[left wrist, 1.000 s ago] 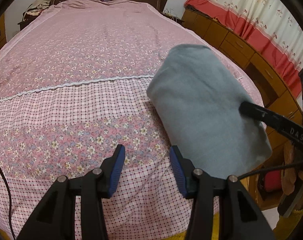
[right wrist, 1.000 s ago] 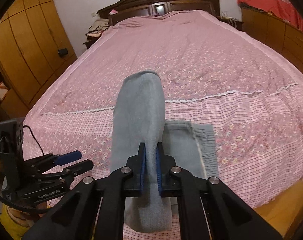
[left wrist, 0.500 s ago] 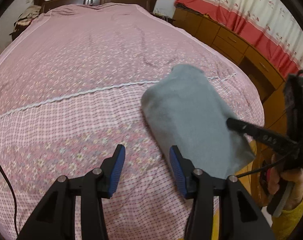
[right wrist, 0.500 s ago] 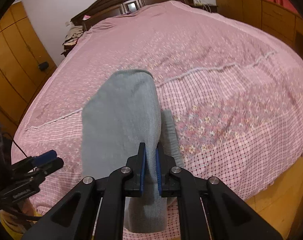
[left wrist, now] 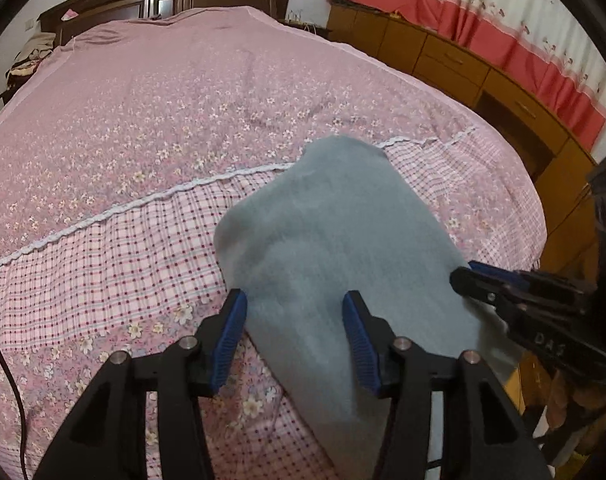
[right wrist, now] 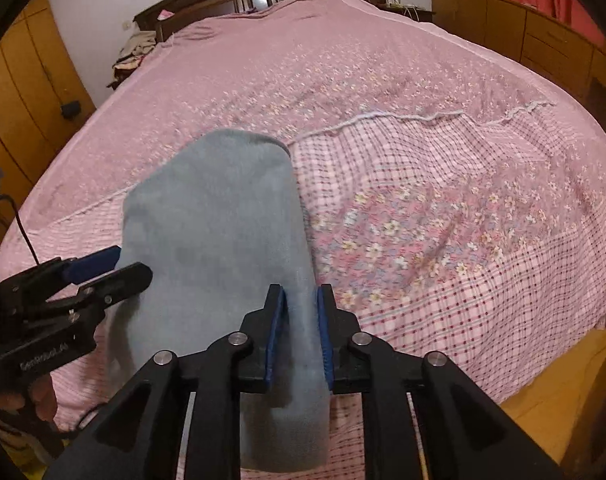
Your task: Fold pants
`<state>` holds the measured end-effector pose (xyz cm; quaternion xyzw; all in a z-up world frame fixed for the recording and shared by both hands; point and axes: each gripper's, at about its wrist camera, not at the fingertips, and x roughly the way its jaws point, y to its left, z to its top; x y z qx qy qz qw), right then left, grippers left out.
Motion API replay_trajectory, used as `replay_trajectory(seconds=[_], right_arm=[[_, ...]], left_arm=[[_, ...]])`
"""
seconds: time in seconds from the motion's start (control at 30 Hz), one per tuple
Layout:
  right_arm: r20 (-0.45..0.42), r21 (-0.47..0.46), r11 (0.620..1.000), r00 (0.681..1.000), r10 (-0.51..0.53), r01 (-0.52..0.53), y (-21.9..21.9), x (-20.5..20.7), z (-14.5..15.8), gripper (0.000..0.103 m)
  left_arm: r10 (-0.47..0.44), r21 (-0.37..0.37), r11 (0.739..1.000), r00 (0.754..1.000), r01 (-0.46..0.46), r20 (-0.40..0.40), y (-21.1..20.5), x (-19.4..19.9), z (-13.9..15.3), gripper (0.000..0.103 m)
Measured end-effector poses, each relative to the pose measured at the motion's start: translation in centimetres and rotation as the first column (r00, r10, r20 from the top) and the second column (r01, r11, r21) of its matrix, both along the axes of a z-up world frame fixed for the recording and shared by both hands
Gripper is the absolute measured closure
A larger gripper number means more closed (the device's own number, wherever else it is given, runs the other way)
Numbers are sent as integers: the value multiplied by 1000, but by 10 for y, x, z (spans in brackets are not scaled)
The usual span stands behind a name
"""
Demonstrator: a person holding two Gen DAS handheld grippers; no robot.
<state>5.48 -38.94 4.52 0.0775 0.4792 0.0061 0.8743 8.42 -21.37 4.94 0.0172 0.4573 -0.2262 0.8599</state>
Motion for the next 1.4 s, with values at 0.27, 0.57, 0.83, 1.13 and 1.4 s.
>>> replay_trajectory(seconds=[0.27, 0.57, 0.83, 1.13, 1.4], right_arm=[[32, 12, 1000, 999, -5, 5, -1, -34, 25, 84], [-61, -5, 1000, 998, -21, 21, -15, -42, -21, 59], [17, 51, 998, 999, -40, 39, -26, -47, 10, 59], [-23, 172, 985, 999, 29, -25, -24, -6, -12, 59], [-27, 301, 952, 997, 69, -58, -31, 5, -27, 52]], left_arm=[[29, -38, 999, 999, -30, -27, 12, -14, 4, 49], [26, -45, 999, 999, -27, -35, 27, -35, 13, 44], [59, -57, 996, 997, -63, -57, 35, -38, 9, 38], [76, -60, 995, 995, -79, -59, 24, -31, -5, 24], [70, -114, 990, 993, -81, -98, 1, -12, -22, 20]])
